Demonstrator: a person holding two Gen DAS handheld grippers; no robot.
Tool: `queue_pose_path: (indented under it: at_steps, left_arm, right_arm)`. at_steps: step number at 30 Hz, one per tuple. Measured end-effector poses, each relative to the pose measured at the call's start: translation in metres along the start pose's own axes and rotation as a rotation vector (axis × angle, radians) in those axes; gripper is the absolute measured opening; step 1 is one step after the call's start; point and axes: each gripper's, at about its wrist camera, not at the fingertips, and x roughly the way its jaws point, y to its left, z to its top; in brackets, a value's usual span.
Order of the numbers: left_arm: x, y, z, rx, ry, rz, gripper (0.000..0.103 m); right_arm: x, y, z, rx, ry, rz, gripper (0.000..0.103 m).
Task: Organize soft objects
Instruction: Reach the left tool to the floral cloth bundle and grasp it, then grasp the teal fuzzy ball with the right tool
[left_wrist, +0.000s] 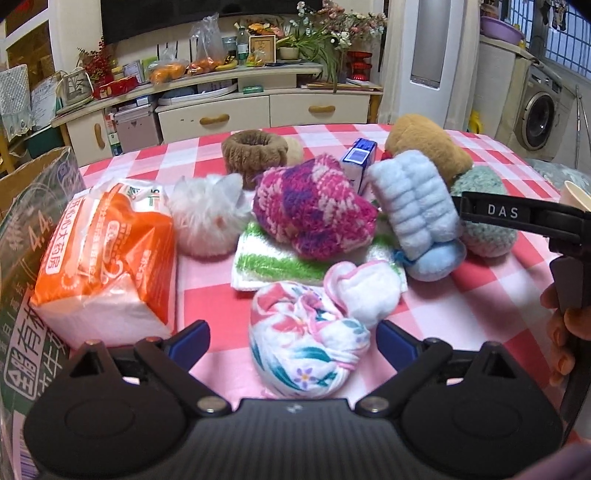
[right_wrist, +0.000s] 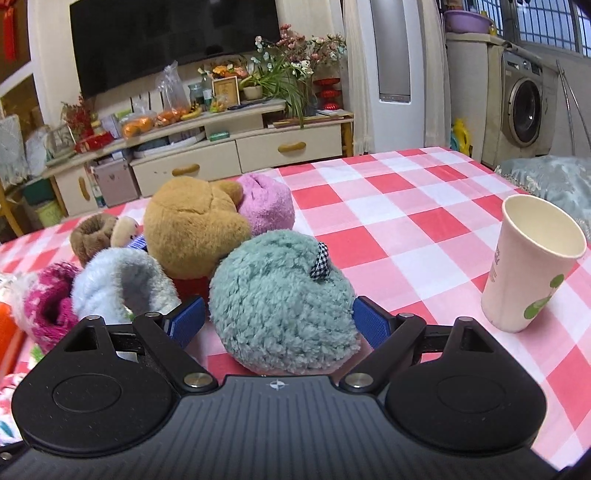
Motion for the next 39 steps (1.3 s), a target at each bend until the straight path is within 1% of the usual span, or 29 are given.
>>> queue_pose_path:
  at_steps: [2, 4, 5, 7, 8, 9, 10, 18, 22, 29, 33, 39]
  left_arm:
    - [0.004, 0.002, 0.001, -0.012, 0.010, -0.002, 0.090]
    - [0.007, 0.003, 0.002, -0.033, 0.023, -0.019, 0.083]
    - [0.008, 0.003, 0.002, -0.038, 0.029, -0.027, 0.082]
    - [0.012, 0.004, 0.004, -0.033, 0.039, -0.035, 0.075]
    - [0.014, 0.004, 0.004, -0.034, 0.045, -0.038, 0.074]
    - [0.016, 0.004, 0.004, -0.041, 0.051, -0.042, 0.069]
    - [0.015, 0.004, 0.005, -0.043, 0.048, -0.039, 0.068]
    - [0.014, 0.007, 0.005, -0.070, 0.053, -0.065, 0.065]
    - [0.009, 0.008, 0.004, -0.079, 0.051, -0.083, 0.064]
    - [0.000, 0.011, 0.004, -0.082, 0.030, -0.092, 0.064]
    - [-0.005, 0.016, 0.004, -0.096, 0.025, -0.097, 0.064]
    - [-0.016, 0.020, 0.005, -0.097, -0.008, -0.089, 0.064]
  right_arm:
    - [0.002, 0.001, -0.001, -0.010, -0.005, -0.010, 0.103]
    - [0.004, 0.002, -0.001, -0.016, -0.011, -0.029, 0.103]
    - [0.004, 0.003, 0.000, -0.015, -0.011, -0.033, 0.103]
    - [0.003, 0.003, 0.000, -0.003, -0.009, -0.030, 0.103]
    - [0.004, 0.003, 0.001, 0.001, -0.009, -0.028, 0.103]
    - [0.004, 0.002, 0.001, 0.001, -0.010, -0.028, 0.103]
    - [0.005, 0.002, 0.001, -0.003, -0.010, -0.028, 0.102]
    - [-0.001, 0.000, 0.001, -0.029, -0.017, -0.012, 0.089]
    - [-0.005, -0.001, -0.002, -0.032, -0.020, -0.007, 0.086]
    - [-0.016, -0.006, -0.007, 0.018, -0.021, 0.016, 0.085]
    - [-0.021, -0.005, -0.011, 0.021, -0.021, 0.010, 0.084]
    - [-0.031, 0.000, -0.018, 0.020, -0.015, 0.010, 0.084]
